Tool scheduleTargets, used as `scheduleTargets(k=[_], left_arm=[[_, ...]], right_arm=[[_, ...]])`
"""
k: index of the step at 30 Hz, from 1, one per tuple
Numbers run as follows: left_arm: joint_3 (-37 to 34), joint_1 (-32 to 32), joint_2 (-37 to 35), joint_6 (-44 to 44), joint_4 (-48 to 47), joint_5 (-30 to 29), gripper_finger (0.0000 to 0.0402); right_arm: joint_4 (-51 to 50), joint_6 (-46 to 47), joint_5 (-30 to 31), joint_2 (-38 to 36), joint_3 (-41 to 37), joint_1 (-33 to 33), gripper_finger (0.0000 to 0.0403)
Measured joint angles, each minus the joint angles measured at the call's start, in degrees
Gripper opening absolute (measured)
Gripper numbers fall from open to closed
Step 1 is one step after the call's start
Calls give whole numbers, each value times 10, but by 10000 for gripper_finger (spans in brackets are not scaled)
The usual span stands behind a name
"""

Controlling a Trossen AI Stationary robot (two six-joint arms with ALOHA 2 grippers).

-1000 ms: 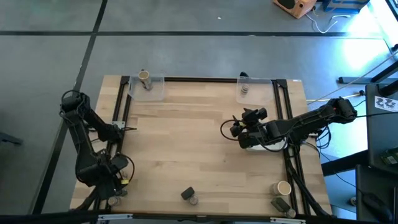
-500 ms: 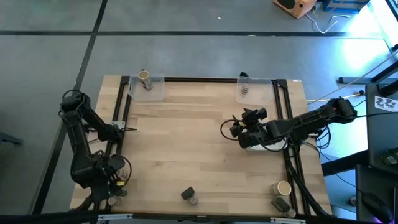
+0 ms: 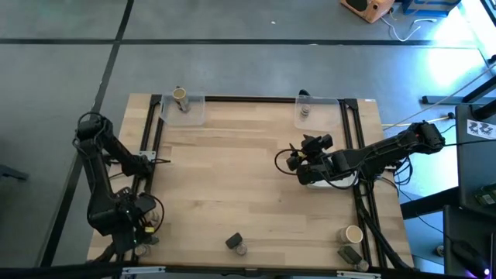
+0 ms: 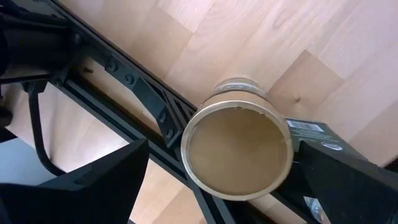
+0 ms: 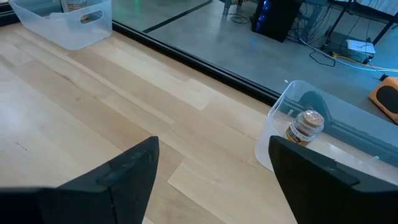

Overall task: Sort spices by type
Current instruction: Put the left cream brown seasoning bottle into the left transparent bin

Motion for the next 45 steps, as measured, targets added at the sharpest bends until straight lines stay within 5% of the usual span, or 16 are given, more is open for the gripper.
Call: scheduleTargets(k=[24, 36, 45], left_arm=[[-22, -5, 51, 27, 13, -13, 391], [-57, -4, 49, 18, 42, -15, 289], [-58, 30, 49, 20, 36, -15, 271]], right_arm=[[21, -16, 0, 0, 0, 0, 303], [21, -16, 0, 0, 0, -1, 303], [21, -16, 0, 0, 0, -1, 303]])
